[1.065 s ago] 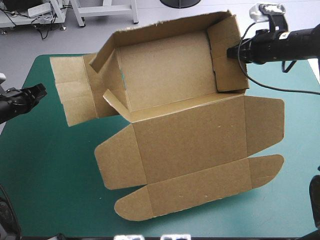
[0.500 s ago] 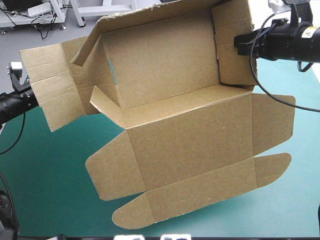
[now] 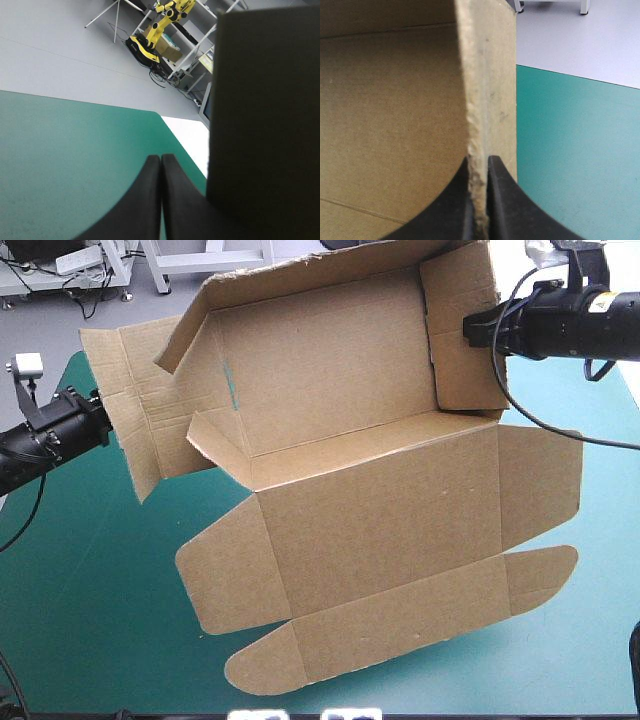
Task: Fold the box
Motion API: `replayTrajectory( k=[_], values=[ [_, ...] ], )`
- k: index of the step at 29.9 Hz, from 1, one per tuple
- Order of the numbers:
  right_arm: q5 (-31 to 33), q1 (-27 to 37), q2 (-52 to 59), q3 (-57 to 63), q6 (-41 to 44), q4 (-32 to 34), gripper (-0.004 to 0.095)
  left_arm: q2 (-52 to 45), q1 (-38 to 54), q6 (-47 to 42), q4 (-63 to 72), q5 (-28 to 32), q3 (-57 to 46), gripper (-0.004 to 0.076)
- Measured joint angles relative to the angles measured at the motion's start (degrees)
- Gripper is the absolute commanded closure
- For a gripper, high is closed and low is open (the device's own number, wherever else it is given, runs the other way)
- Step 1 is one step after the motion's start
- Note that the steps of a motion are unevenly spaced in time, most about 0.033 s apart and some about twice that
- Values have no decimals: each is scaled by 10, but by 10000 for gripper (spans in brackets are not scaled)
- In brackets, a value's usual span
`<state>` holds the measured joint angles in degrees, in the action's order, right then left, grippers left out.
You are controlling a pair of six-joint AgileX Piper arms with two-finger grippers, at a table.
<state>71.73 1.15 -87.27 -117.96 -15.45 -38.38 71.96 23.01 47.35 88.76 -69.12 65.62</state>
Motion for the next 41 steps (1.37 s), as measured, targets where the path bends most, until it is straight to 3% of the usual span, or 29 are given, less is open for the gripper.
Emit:
replayTrajectory(
  k=[17,23,31,35,41],
  values=[
    [-20,-1,-29,0,-2,-10,912,-60,-32,-19,-11,-3,0,734],
    [-36,-30,-44,0,-5,4,912,-61,-88,-4,-12,-6,2,734],
    [-55,-58,-60,0,-4,26,912,-61,-91,2,-26,-7,35,733],
    [-61,-59,-64,0,-4,28,912,-61,-91,2,-40,-7,39,660],
    [-64,-59,-64,0,-5,31,912,-61,-91,6,-59,-7,39,419]
  ],
)
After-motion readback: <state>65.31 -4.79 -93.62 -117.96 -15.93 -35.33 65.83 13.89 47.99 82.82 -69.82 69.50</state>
